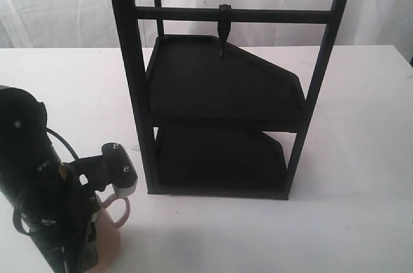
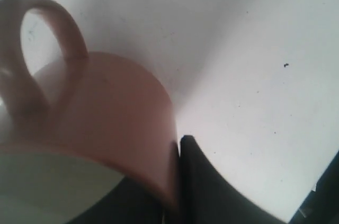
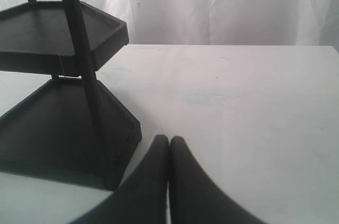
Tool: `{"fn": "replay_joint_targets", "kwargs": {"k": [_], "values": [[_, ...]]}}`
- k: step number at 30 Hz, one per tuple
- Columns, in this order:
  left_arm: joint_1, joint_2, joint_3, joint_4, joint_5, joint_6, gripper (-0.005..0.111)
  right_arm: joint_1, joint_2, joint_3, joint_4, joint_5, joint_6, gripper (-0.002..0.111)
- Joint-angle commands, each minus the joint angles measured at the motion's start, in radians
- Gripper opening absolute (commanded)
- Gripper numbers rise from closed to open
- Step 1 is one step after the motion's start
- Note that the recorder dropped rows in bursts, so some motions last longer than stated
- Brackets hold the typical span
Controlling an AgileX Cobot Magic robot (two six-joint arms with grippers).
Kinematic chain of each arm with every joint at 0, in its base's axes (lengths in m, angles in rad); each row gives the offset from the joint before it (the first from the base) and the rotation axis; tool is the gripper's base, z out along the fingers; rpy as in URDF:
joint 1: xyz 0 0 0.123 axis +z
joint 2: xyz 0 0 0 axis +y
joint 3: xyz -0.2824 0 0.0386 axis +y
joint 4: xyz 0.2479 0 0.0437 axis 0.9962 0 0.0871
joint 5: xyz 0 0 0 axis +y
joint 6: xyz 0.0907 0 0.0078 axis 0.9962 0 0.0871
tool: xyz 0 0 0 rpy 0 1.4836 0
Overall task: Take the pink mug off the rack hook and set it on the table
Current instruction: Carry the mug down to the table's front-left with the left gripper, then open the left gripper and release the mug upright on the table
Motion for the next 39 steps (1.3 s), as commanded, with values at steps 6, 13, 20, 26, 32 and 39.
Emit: {"fn": "replay_joint_targets", "kwargs": {"k": [6, 13, 20, 26, 32, 39], "values": [[-0.001, 0.028, 0.011, -0.005, -0.005, -0.002, 0.041, -0.004, -0.007, 0.005, -0.003, -0.005, 0.0, 0.0], [-0.001, 0.027, -0.028, -0.007, 0.043, -0.027, 0.052, -0.004, -0.007, 0.005, -0.003, -0.005, 0.0, 0.0], [-0.001, 0.027, -0.153, -0.007, 0.203, -0.076, 0.052, -0.004, -0.007, 0.005, -0.003, -0.005, 0.0, 0.0], [-0.001, 0.027, -0.225, -0.011, 0.319, -0.12, 0.052, -0.004, -0.007, 0.005, -0.003, -0.005, 0.0, 0.0], [-0.001, -0.076, -0.23, -0.011, 0.277, -0.144, 0.05, -0.004, -0.007, 0.005, -0.003, -0.005, 0.0, 0.0], [-0.001, -0.303, -0.23, -0.021, 0.165, -0.155, 0.016, -0.004, -0.007, 0.005, -0.003, -0.005, 0.0, 0.0]]}}
